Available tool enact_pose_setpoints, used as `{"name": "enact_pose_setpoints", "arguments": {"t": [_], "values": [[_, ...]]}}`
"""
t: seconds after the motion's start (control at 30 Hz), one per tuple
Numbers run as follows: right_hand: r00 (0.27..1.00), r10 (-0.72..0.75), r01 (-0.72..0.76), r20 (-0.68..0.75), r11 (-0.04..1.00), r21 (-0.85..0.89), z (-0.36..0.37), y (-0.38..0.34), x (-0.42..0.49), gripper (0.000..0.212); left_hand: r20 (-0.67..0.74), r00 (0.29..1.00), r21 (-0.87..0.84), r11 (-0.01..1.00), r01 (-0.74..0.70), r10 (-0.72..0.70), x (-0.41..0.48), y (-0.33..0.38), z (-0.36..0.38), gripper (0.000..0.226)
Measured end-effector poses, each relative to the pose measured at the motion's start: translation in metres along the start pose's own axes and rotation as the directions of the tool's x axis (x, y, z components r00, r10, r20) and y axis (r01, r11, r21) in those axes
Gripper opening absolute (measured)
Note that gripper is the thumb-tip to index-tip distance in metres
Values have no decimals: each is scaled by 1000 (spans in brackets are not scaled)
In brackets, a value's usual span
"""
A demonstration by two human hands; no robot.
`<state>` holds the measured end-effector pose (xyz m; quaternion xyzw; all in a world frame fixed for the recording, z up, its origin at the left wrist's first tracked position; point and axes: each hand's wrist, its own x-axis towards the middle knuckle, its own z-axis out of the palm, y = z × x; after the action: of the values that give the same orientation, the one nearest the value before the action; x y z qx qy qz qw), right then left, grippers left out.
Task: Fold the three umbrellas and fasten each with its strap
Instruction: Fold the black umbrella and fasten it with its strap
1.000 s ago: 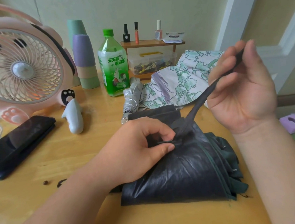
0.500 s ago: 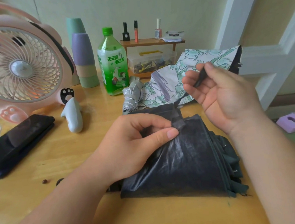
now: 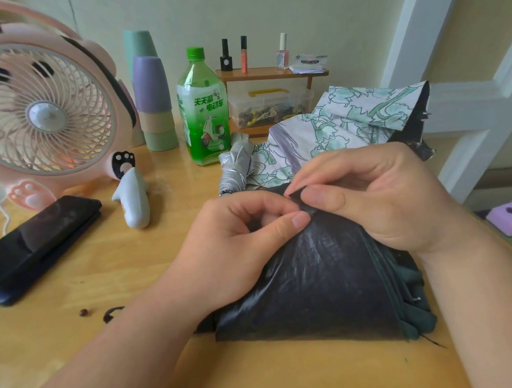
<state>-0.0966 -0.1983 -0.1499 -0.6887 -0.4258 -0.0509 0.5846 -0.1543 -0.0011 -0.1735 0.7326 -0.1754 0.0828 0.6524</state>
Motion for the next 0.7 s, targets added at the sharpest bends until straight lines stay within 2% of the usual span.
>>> {"name": "enact_pose_setpoints", "arguments": {"t": [0.1, 0.2, 0.3, 0.37, 0.4, 0.47, 0.57, 0.7], "values": [[999, 28, -29, 34, 999, 18, -2, 0, -1, 13, -35, 999, 56, 998, -33, 35, 1, -2, -1, 19], [997, 58, -56, -58, 998, 31, -1, 4, 1, 9, -87, 993, 186, 980, -64, 81, 1, -3, -1, 25], [987, 74, -67, -142, 996, 53, 0, 7, 2, 16, -129, 988, 285, 957, -50, 90, 0, 0, 1, 13], [980, 63, -54, -187, 997, 53, 2, 8, 4, 11, -153, 986, 281, 959, -22, 67, -1, 1, 3, 8], [975, 61, -46, -215, 996, 73, 3, 8, 5, 7, -166, 985, 241, 971, 1, 40, -1, 2, 4, 10], [949, 87, -48, -303, 990, 135, 4, 9, 8, 15, -161, 985, 68, 995, 72, -60, 0, 4, 3, 13], [906, 151, -88, -396, 981, 171, 2, 12, 11, 14, -64, 973, -217, 955, 201, -220, 2, 8, 2, 10], [881, 220, -163, -418, 972, 167, 1, 16, 12, 5, 62, 948, -351, 882, 314, -312, 2, 9, -1, 5]]}}
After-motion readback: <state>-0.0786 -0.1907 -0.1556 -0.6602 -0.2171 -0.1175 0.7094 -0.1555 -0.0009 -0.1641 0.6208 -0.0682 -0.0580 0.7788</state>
